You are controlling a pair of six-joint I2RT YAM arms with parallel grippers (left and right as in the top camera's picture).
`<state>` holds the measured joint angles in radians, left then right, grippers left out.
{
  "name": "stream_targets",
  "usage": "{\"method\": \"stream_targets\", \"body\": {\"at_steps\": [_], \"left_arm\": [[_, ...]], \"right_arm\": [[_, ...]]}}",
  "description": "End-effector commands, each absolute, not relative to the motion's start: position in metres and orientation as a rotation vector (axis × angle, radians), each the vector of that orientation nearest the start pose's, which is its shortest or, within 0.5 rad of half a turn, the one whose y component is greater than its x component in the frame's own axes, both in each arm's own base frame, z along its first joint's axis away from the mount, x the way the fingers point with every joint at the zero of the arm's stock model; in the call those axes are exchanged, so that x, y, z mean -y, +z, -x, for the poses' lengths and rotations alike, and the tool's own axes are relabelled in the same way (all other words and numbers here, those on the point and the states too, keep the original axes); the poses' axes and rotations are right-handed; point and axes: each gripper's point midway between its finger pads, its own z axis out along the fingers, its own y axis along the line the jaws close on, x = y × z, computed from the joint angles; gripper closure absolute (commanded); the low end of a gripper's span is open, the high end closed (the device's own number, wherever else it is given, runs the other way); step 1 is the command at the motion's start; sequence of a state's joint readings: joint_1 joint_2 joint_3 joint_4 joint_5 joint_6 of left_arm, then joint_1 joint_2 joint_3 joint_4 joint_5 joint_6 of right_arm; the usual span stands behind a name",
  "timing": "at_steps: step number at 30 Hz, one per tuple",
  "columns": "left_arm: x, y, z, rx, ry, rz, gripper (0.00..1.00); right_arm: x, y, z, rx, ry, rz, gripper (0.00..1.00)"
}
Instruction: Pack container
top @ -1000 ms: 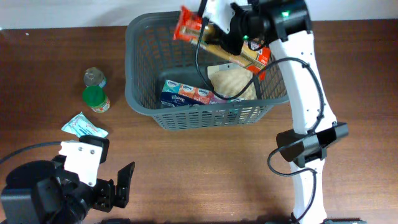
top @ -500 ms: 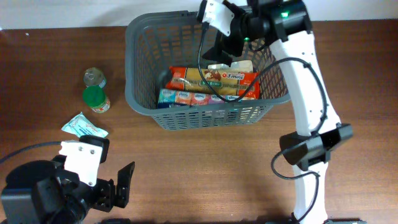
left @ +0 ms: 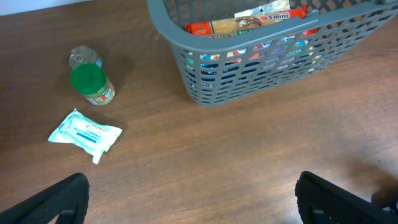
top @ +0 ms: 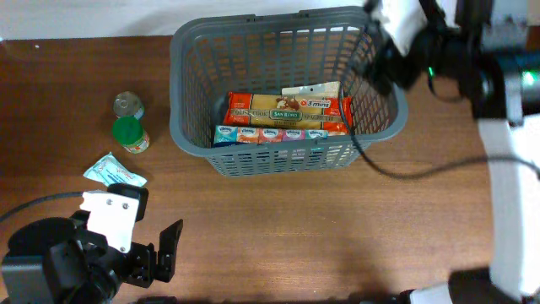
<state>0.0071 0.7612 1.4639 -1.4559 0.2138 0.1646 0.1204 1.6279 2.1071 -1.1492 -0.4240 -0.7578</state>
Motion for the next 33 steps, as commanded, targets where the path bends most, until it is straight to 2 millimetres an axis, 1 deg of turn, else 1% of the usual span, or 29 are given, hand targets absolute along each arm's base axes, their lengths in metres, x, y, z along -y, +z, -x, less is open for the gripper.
{"method": "stream_targets", "body": {"at_steps": [1, 3, 6, 10, 11, 13, 14, 15, 20, 22, 25, 28, 31, 33], "left_arm": [[0.038, 0.334, -0.154, -2.29, -0.175, -0.3, 0.01], [0.037, 0.334, -0.154, -2.29, -0.174, -0.3, 0.01], [0.038, 0.334, -0.154, -2.29, -0.175, -0.3, 0.01], [0.038, 0.334, -0.154, -2.29, -0.175, -0.3, 0.01], [0.038, 0.334, -0.154, -2.29, -0.175, -0.3, 0.01], [0.038, 0.334, -0.154, -2.29, -0.175, -0.3, 0.01], [0.038, 0.334, -0.154, -2.29, -0.175, -0.3, 0.01], [0.038, 0.334, -0.154, -2.29, -0.175, -0.3, 0.01], [0.038, 0.334, -0.154, -2.291, -0.175, -0.3, 0.01], [0.038, 0.334, -0.154, -2.29, -0.175, -0.3, 0.01], [0.038, 0.334, -0.154, -2.29, -0.175, -0.3, 0.01], [0.038, 0.334, -0.154, -2.29, -0.175, -0.3, 0.01], [0.038, 0.334, -0.154, -2.29, -0.175, -0.3, 0.01], [0.037, 0.334, -0.154, -2.291, -0.174, -0.3, 0.01]], "right_arm": [[-0.114, 0.349, -0.367, -2.01, 0.173, 1.135, 0.01], [-0.112, 0.335, -0.354, -2.044, 0.191, 1.142, 0.01], [-0.105, 0.327, -0.337, -2.094, 0.193, 1.093, 0.01], [-0.083, 0.325, -0.316, -2.128, 0.107, 1.035, 0.01], [-0.072, 0.326, -0.303, -2.123, 0.069, 1.0, 0.01], [-0.063, 0.325, -0.29, -2.122, 0.037, 0.966, 0.01], [-0.055, 0.32, -0.277, -2.129, 0.031, 0.9, 0.01], [-0.053, 0.317, -0.271, -2.134, 0.039, 0.855, 0.01], [-0.047, 0.298, -0.244, -2.195, 0.085, 0.715, 0.01], [-0.045, 0.289, -0.232, -2.246, 0.113, 0.668, 0.01], [-0.043, 0.277, -0.22, -2.332, 0.167, 0.576, 0.01], [-0.048, 0.272, -0.212, -2.365, 0.247, 0.557, 0.01], [-0.045, 0.272, -0.208, -2.377, 0.254, 0.532, 0.01], [-0.047, 0.271, -0.201, -2.382, 0.27, 0.532, 0.01]]}}
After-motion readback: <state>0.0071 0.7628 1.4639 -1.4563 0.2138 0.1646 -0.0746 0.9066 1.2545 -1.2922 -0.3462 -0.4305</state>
